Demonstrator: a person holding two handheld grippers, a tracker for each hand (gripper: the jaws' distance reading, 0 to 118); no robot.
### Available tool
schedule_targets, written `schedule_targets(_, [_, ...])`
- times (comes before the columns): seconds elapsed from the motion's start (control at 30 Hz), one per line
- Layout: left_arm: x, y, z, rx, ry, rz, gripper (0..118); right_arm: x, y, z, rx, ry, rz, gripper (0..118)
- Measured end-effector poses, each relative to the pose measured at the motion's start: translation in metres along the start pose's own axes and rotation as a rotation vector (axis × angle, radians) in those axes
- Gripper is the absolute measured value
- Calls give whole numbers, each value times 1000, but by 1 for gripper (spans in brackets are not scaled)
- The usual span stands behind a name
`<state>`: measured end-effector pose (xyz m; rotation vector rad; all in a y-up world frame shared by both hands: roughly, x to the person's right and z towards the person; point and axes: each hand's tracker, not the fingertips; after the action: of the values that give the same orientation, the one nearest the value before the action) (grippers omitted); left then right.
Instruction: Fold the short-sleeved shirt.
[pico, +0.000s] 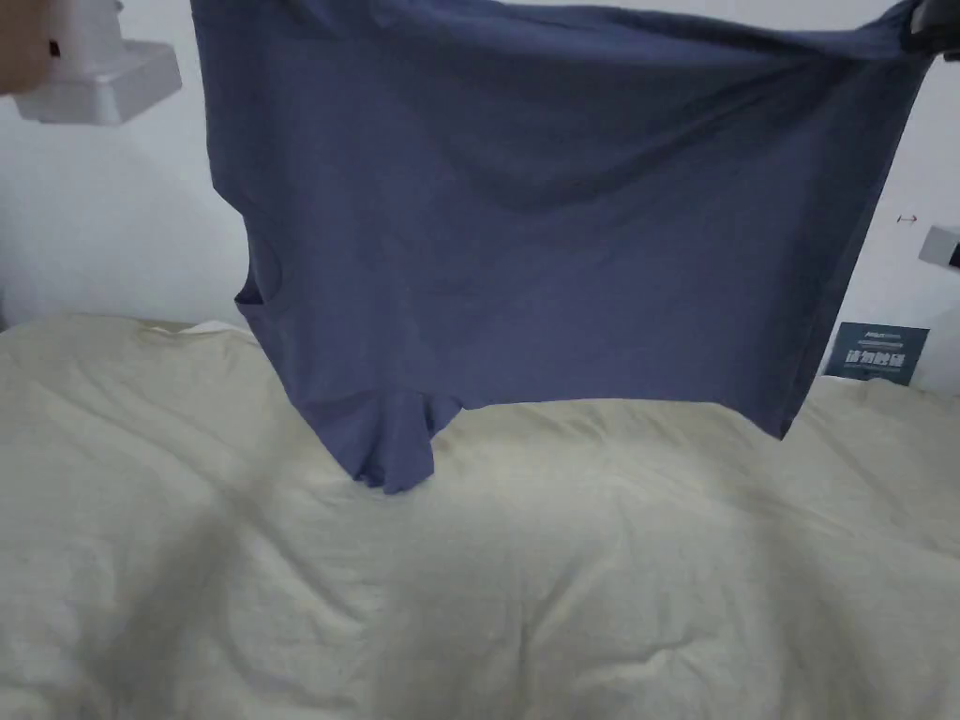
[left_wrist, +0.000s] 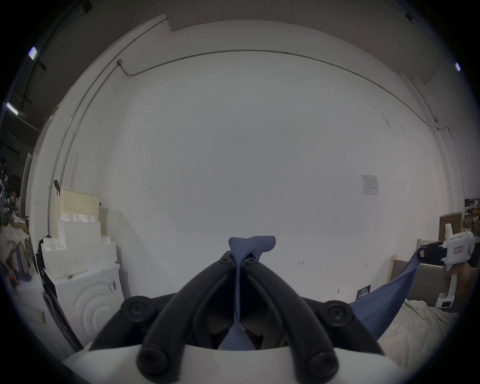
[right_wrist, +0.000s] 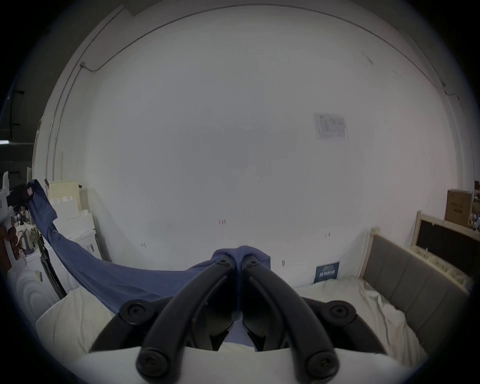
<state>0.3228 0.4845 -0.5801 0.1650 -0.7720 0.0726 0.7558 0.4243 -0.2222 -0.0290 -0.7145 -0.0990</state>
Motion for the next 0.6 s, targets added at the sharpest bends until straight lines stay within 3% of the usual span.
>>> schedule_targets(0.3, [-10,-105,128,-78,-70,51,2,26,-128,58,-131,48,-95,4])
schedule_targets(0.6, [-21,-214,277,-266,-79,107,2,32,-251,190,-246,82,-120,4])
